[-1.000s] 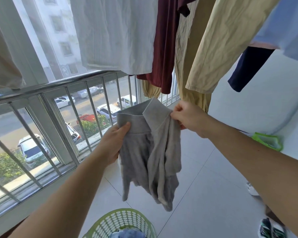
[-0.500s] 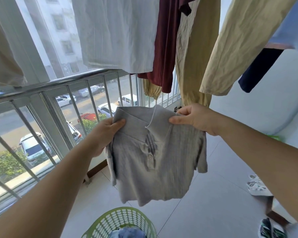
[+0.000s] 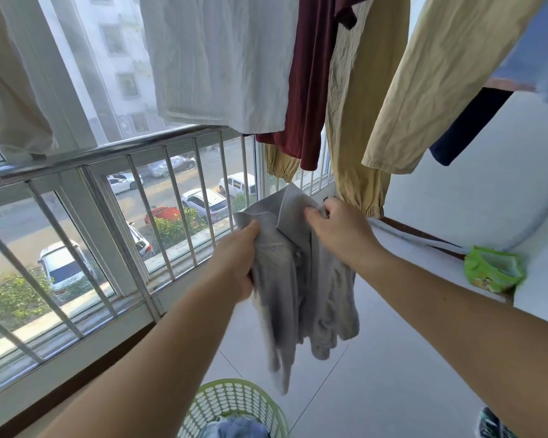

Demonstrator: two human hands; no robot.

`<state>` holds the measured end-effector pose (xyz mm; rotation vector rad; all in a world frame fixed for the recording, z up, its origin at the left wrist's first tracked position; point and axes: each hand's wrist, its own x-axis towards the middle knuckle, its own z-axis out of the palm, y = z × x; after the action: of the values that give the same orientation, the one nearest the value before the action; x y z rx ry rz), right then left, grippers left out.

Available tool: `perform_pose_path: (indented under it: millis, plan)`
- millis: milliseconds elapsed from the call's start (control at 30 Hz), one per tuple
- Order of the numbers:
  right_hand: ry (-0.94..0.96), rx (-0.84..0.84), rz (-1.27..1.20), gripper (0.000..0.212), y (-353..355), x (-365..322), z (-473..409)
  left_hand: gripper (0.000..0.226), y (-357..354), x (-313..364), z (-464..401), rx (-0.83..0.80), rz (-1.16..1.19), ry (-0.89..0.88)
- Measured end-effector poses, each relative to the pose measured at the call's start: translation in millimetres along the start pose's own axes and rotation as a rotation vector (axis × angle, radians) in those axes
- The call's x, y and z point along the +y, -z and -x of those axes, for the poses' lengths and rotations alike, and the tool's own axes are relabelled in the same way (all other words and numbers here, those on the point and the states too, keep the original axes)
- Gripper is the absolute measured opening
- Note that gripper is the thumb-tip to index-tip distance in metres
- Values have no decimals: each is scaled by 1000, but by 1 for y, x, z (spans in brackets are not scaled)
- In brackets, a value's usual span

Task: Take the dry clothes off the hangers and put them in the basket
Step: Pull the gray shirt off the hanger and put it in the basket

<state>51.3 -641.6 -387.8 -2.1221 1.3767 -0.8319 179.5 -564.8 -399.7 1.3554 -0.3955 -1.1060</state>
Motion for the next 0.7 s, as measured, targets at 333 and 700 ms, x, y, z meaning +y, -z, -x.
perform_pose_path:
  millis: [333, 700]
  plan:
    - [75, -131, -47, 58, -9, -5, 9, 24, -8, -14, 11, 11, -13, -101]
    - [28, 90, -66, 38, -5, 2, 0, 29, 8, -8, 17, 82, -32, -114]
